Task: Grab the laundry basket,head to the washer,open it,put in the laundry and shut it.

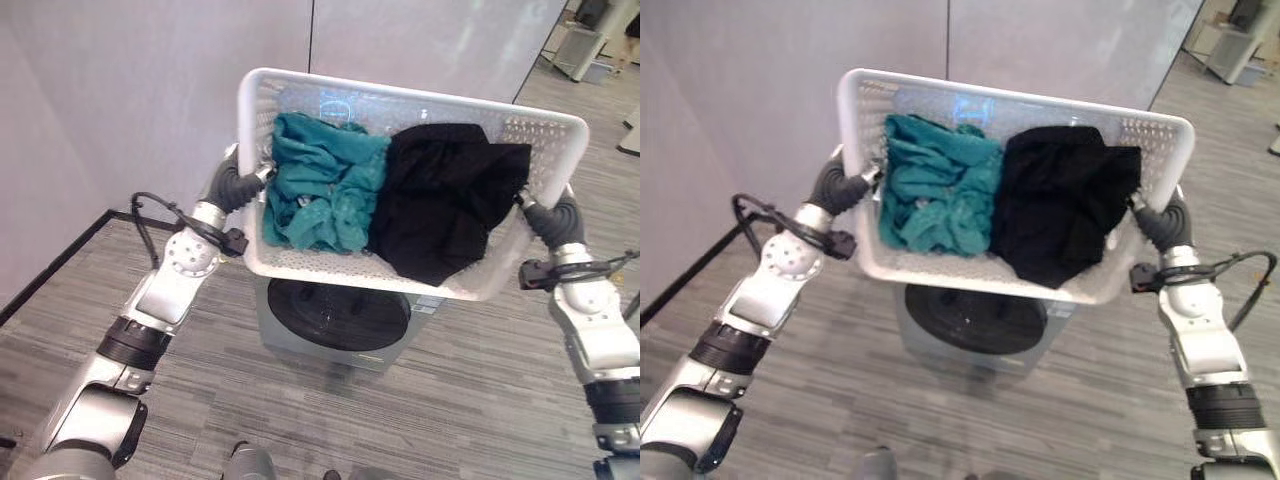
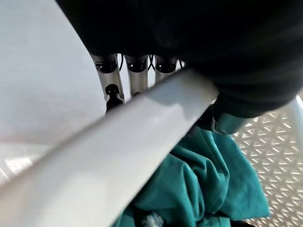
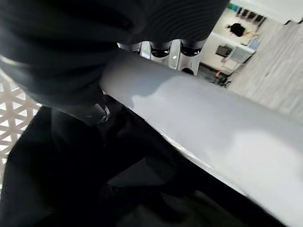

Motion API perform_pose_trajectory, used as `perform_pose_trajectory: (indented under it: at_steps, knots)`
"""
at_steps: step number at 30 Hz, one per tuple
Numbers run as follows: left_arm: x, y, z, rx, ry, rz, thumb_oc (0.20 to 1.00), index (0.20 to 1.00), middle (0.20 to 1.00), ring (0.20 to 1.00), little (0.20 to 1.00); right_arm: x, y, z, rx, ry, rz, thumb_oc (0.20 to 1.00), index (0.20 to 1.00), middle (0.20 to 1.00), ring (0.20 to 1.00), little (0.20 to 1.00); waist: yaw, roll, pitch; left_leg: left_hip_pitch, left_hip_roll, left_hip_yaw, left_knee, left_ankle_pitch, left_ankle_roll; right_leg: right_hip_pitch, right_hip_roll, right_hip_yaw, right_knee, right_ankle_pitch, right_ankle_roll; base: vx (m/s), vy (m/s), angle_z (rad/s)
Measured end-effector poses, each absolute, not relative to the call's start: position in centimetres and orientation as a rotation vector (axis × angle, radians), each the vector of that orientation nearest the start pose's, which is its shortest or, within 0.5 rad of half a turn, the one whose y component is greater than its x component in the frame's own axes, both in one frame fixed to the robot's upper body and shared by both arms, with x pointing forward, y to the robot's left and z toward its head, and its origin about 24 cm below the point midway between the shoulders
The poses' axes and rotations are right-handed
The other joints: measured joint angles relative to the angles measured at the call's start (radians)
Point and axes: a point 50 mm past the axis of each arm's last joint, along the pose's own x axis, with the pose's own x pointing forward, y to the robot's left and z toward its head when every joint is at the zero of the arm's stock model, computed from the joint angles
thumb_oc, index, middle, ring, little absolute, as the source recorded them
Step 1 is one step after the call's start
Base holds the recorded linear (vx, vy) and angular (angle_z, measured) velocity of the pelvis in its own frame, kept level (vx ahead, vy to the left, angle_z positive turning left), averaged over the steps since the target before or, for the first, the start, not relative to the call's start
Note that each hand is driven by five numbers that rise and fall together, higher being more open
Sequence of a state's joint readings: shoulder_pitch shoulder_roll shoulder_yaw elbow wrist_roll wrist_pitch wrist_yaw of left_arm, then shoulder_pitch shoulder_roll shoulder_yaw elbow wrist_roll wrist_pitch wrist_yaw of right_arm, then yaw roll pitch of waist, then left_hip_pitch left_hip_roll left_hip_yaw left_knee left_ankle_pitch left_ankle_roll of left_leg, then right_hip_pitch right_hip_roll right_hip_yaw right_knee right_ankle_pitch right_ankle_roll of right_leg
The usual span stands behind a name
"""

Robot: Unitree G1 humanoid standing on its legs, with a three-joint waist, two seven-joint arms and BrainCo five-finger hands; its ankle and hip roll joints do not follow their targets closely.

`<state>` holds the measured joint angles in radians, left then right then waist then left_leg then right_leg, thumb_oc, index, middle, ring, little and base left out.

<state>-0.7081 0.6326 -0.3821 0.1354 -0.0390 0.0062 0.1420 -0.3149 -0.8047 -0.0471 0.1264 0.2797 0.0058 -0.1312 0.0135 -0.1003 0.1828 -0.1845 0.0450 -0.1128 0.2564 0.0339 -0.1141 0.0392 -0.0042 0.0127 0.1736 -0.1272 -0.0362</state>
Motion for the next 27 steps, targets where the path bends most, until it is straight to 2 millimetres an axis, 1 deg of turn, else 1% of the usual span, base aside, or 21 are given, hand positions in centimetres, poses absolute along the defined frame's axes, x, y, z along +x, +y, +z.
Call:
perform_pose_trajectory:
  at_steps: [1,2,3,6,7,8,9,10,11,13,14,16,17,18,20,21,22,23,24,26,27]
  knots:
    - [34.5,15.4,21.0,0.674,-0.498,-0.144,0.2,0.2,0.2,0.2,0.2,30.0,-29.7,18.1,-0.486,-0.261,-0.228,0.2,0.2,0.2,0.2,0.2,-0.001,0.008,0.003,-0.012,-0.017,0.012,-0.031,-0.004,0.005,-0.003,0.002,0.011,-0.016,0.014,-0.016,0.19,0.109,0.03]
    - [35.2,15.1,20.9,0.69,-0.477,-0.157,0.2,0.2,0.2,0.2,0.2,30.3,-30.0,17.5,-0.487,-0.229,-0.236,0.2,0.2,0.2,0.2,0.2,-0.003,0.01,0.007,-0.035,-0.054,0.03,-0.082,-0.005,0.006,0.001,0.003,0.019,-0.05,0.036,-0.035,0.15,0.09,0.06]
    - [35.5,14.8,20.8,0.698,-0.466,-0.166,0.2,0.2,0.2,0.2,0.2,30.5,-30.1,17.2,-0.487,-0.21,-0.235,0.2,0.2,0.2,0.2,0.2,0.001,0.012,0.007,-0.049,-0.061,0.05,-0.104,-0.001,0.011,0.002,0.003,0.019,-0.066,0.046,-0.05,0.2,0.122,-0.04]
    - [35.9,15.3,20.0,0.704,-0.416,-0.156,0.2,0.2,0.2,0.2,0.2,30.9,-29.6,16.2,-0.492,-0.162,-0.21,0.2,0.2,0.2,0.2,0.2,0.027,0.036,0.017,-0.067,-0.044,0.085,-0.122,0.001,0.012,0.02,0.02,0.031,-0.103,0.051,-0.041,0.21,0.122,-0.4]
    - [35.9,15.3,19.9,0.707,-0.406,-0.156,0.2,0.2,0.2,0.2,0.2,30.9,-29.5,15.9,-0.495,-0.142,-0.205,0.2,0.2,0.2,0.2,0.2,0.03,0.049,0.015,-0.033,-0.029,0.094,-0.144,-0.004,0.02,0.033,0.025,0.038,-0.104,0.042,-0.014,0.46,0.238,-0.45]
    - [35.9,15.1,19.5,0.712,-0.392,-0.17,0.2,0.2,0.2,0.2,0.2,31.0,-29.6,15.4,-0.493,-0.116,-0.209,0.2,0.2,0.2,0.2,0.2,0.027,0.066,0.007,0.026,-0.027,0.067,-0.152,-0.021,0.036,0.043,0.029,0.048,-0.092,0.024,0.009,0.29,0.151,-0.46]
    - [35.9,15.1,19.5,0.713,-0.391,-0.173,0.2,0.2,0.2,0.2,0.2,31.1,-29.6,15.3,-0.493,-0.115,-0.209,0.2,0.2,0.2,0.2,0.2,0.028,0.07,0.004,0.051,-0.034,0.067,-0.185,0.024,0.062,0.047,0.023,0.059,-0.078,0.007,0.025,0.29,0.148,-0.38]
    - [36.0,15.2,19.3,0.714,-0.381,-0.168,0.2,0.2,0.2,0.2,0.2,31.2,-29.4,15.1,-0.49,-0.108,-0.207,0.2,0.2,0.2,0.2,0.2,0.026,0.065,0.003,0.063,-0.043,0.082,-0.188,0.031,0.071,0.047,0.01,0.062,-0.058,-0.011,0.046,0.19,0.105,-0.48]
    - [36.0,15.5,19.4,0.724,-0.377,-0.161,0.2,0.2,0.2,0.2,0.2,31.4,-29.1,15.2,-0.488,-0.111,-0.201,0.2,0.2,0.2,0.2,0.2,0.031,0.057,0.002,0.079,-0.061,0.125,-0.184,0.04,0.123,0.047,-0.018,0.065,-0.024,-0.027,0.079,0.18,0.103,-0.45]
    - [36.2,16.4,19.4,0.738,-0.349,-0.135,0.2,0.2,0.2,0.2,0.2,31.8,-28.3,15.5,-0.485,-0.128,-0.192,0.2,0.2,0.2,0.2,0.2,0.023,0.038,-0.006,0.115,-0.091,0.159,-0.191,0.037,0.158,0.038,-0.052,0.059,0.034,-0.064,0.117,0.21,0.136,-0.52]
    - [36.2,16.9,20.0,0.751,-0.356,-0.122,0.2,0.2,0.2,0.2,0.2,32.1,-27.7,15.8,-0.51,-0.145,-0.186,0.2,0.2,0.2,0.2,0.2,0.021,0.031,-0.01,0.132,-0.102,0.174,-0.184,0.001,0.182,0.002,-0.06,0.063,0.131,-0.071,0.152,0.2,0.145,-0.57]
    - [36.5,17.2,20.2,0.758,-0.349,-0.107,0.2,0.2,0.2,0.2,0.2,32.5,-27.3,15.5,-0.502,-0.129,-0.185,0.2,0.2,0.2,0.2,0.2,-0.003,0.031,-0.008,0.172,-0.104,0.176,-0.192,-0.002,0.194,-0.102,-0.062,0.057,0.388,-0.073,0.229,0.09,0.079,-0.12]
    - [36.5,17.0,20.3,0.759,-0.356,-0.116,0.2,0.2,0.2,0.2,0.2,32.5,-27.5,15.3,-0.503,-0.117,-0.19,0.2,0.2,0.2,0.2,0.2,-0.016,0.03,-0.008,0.205,-0.109,0.164,-0.193,-0.017,0.207,-0.132,-0.071,0.057,0.468,-0.088,0.235,0.13,0.059,0.08]
    - [36.4,17.1,20.5,0.763,-0.36,-0.113,0.2,0.2,0.2,0.2,0.2,32.7,-27.4,15.4,-0.499,-0.122,-0.193,0.2,0.2,0.2,0.2,0.2,-0.014,0.033,-0.008,0.22,-0.109,0.17,-0.199,-0.03,0.214,-0.148,-0.083,0.031,0.486,-0.09,0.233,0.13,0.027,-0.04]
    - [36.5,17.3,21.0,0.775,-0.366,-0.107,0.2,0.2,0.2,0.2,0.2,32.8,-27.4,15.7,-0.507,-0.132,-0.194,0.2,0.2,0.2,0.2,0.2,-0.013,0.033,-0.008,0.234,-0.113,0.172,-0.197,-0.046,0.216,-0.161,-0.109,0.0,0.454,-0.094,0.226,0.14,-0.029,-0.11]
    - [36.5,17.3,21.0,0.776,-0.361,-0.109,0.2,0.2,0.2,0.2,0.2,32.8,-27.4,15.7,-0.514,-0.13,-0.196,0.2,0.2,0.2,0.2,0.2,-0.013,0.037,-0.007,0.248,-0.113,0.168,-0.203,-0.052,0.224,-0.163,-0.14,-0.02,0.362,-0.098,0.21,0.15,-0.088,0.03]
    - [36.5,17.2,20.9,0.777,-0.359,-0.114,0.2,0.2,0.2,0.2,0.2,32.8,-27.4,15.6,-0.514,-0.126,-0.197,0.2,0.2,0.2,0.2,0.2,-0.014,0.037,-0.007,0.251,-0.112,0.158,-0.204,-0.055,0.22,-0.16,-0.149,-0.018,0.306,-0.084,0.197,0.16,-0.126,0.12]
    - [36.5,17.2,20.9,0.776,-0.358,-0.117,0.2,0.2,0.2,0.2,0.2,32.8,-27.5,15.6,-0.515,-0.122,-0.199,0.2,0.2,0.2,0.2,0.2,-0.02,0.037,-0.007,0.252,-0.112,0.151,-0.204,-0.056,0.213,-0.168,-0.167,-0.018,0.255,-0.074,0.197,0.2,-0.152,0.14]
    - [36.5,17.3,20.9,0.781,-0.357,-0.115,0.2,0.2,0.2,0.2,0.2,32.9,-27.5,15.7,-0.518,-0.124,-0.195,0.2,0.2,0.2,0.2,0.2,-0.024,0.038,-0.007,0.251,-0.108,0.147,-0.203,-0.063,0.208,-0.181,-0.194,-0.018,0.151,-0.043,0.191,0.2,-0.155,0.1]
    - [36.5,17.7,20.9,0.788,-0.349,-0.107,0.2,0.2,0.2,0.2,0.2,33.3,-27.3,16.0,-0.526,-0.126,-0.182,0.2,0.2,0.2,0.2,0.2,-0.024,0.041,-0.005,0.249,-0.108,0.148,-0.196,-0.074,0.211,-0.18,-0.234,-0.032,-0.043,0.07,0.227,0.17,-0.135,0.05]
    - [36.5,17.8,20.8,0.79,-0.345,-0.105,0.2,0.2,0.2,0.2,0.2,33.4,-27.2,16.0,-0.529,-0.125,-0.177,0.2,0.2,0.2,0.2,0.2,-0.025,0.036,-0.007,0.252,-0.108,0.147,-0.195,-0.078,0.204,-0.188,-0.24,-0.031,-0.063,0.1,0.223,0.1,-0.08,0.11]
